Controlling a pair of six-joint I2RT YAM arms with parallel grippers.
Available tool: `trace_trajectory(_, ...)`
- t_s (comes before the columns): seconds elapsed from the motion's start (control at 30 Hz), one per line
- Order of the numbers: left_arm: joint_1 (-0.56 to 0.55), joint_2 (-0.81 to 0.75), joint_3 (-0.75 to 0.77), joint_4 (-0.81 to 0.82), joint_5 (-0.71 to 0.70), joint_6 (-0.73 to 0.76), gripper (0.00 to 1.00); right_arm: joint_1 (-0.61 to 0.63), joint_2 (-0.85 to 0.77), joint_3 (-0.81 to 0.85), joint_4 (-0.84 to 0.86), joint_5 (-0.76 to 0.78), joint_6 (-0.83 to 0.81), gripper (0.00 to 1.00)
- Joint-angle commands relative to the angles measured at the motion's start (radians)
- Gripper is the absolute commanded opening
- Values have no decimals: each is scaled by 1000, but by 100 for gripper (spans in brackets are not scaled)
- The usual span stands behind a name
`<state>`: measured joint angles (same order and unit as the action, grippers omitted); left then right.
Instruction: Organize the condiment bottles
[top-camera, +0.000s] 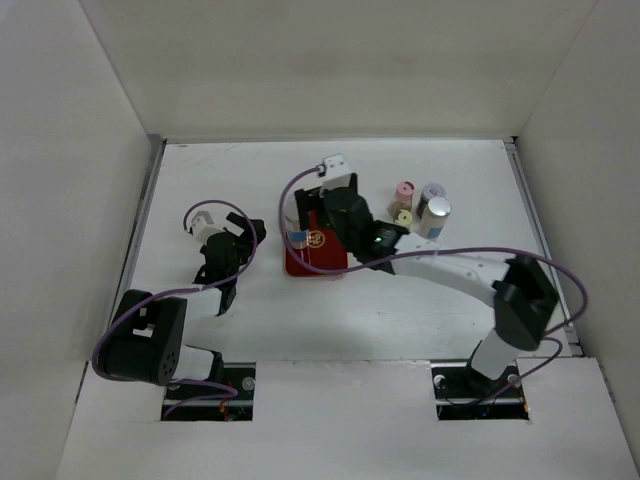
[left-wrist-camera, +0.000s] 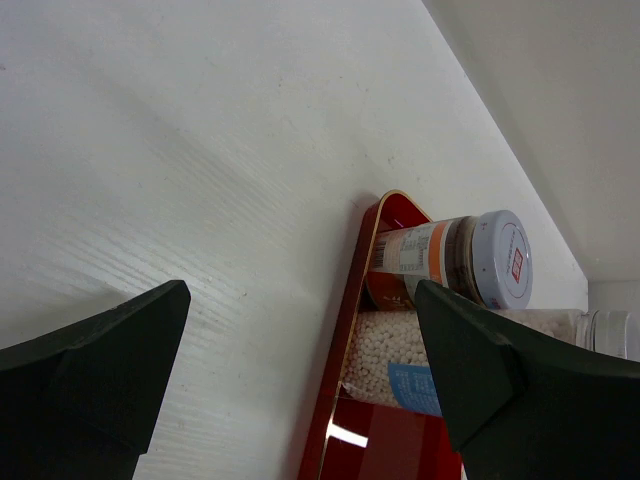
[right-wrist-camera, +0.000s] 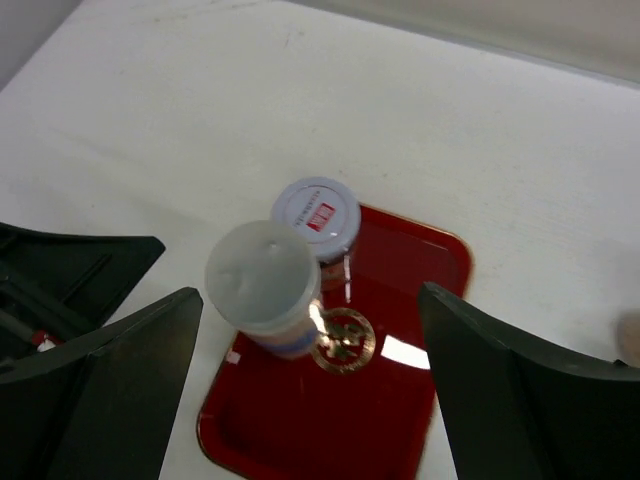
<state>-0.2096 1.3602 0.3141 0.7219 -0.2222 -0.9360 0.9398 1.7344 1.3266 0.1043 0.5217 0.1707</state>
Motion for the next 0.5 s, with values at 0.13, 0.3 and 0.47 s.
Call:
trace_trajectory(0.13,0,10,11,51,18,-9,100,-238,-358,-243,-6,242,42,97)
trace_trajectory(0.3,0,23,17,51,29,-14,100,-402,-365,-285,-100,405,26,100)
trace_trajectory(0.47,0,25,17,51,30,-15,100,-500,-329,-326,-129,330,52,100)
